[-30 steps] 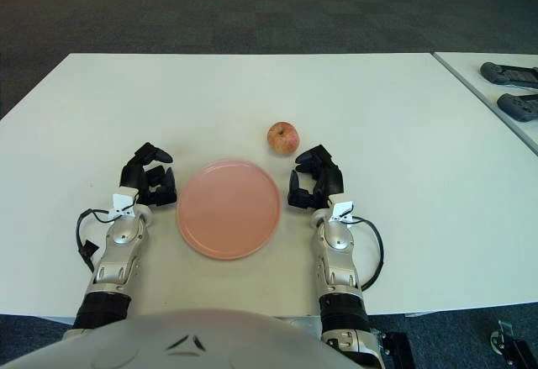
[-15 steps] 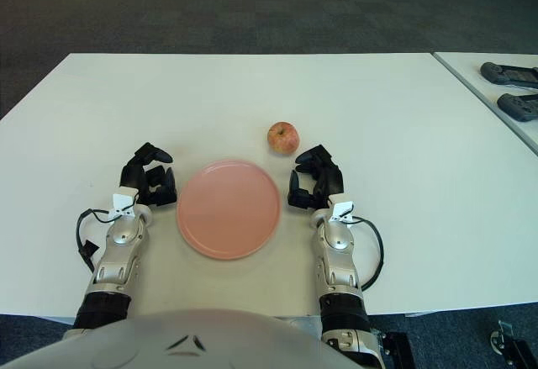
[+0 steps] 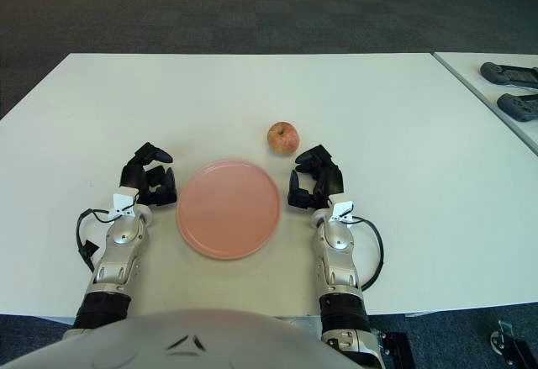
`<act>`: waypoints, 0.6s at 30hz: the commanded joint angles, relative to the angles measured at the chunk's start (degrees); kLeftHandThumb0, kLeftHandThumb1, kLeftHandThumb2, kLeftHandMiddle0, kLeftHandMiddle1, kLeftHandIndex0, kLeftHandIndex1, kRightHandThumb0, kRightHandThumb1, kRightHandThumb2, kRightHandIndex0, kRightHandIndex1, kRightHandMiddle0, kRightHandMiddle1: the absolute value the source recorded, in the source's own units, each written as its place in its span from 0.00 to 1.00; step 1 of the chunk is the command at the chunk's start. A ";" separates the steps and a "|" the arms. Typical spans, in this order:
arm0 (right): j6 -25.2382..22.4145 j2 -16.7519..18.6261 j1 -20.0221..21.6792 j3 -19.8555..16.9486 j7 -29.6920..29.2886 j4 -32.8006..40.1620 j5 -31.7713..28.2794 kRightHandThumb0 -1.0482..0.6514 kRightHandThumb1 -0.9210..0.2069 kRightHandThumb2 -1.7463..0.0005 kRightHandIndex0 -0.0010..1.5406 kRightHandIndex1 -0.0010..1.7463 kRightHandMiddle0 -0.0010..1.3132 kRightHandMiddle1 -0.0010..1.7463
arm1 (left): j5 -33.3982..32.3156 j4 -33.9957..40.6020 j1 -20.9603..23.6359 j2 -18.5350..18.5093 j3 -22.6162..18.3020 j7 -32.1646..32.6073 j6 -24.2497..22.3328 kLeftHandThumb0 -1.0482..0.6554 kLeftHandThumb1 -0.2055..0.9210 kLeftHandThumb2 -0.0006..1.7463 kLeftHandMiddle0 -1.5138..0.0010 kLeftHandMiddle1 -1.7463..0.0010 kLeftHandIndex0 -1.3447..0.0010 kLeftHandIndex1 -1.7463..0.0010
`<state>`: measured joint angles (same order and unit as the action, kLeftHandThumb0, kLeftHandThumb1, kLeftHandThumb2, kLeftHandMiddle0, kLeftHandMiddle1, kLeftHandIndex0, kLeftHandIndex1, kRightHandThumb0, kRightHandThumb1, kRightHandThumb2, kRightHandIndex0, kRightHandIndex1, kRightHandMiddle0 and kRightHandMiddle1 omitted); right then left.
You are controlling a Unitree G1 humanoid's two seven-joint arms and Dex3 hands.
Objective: Put the apple into the plate.
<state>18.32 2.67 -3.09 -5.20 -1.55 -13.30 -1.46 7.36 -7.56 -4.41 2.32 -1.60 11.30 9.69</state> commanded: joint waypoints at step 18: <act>-0.11 -3.85 -0.85 -4.68 -0.21 13.95 -1.49 0.61 0.70 0.14 0.51 1.00 0.44 0.92 | 0.25 -1.69 1.71 0.14 0.23 0.99 0.16 0.30 0.33 0.86 0.20 0.00 0.46 0.00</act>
<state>16.64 0.65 -5.46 -7.89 -1.53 -0.46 -1.98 7.33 -8.43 -3.50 2.39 -1.38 11.92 9.72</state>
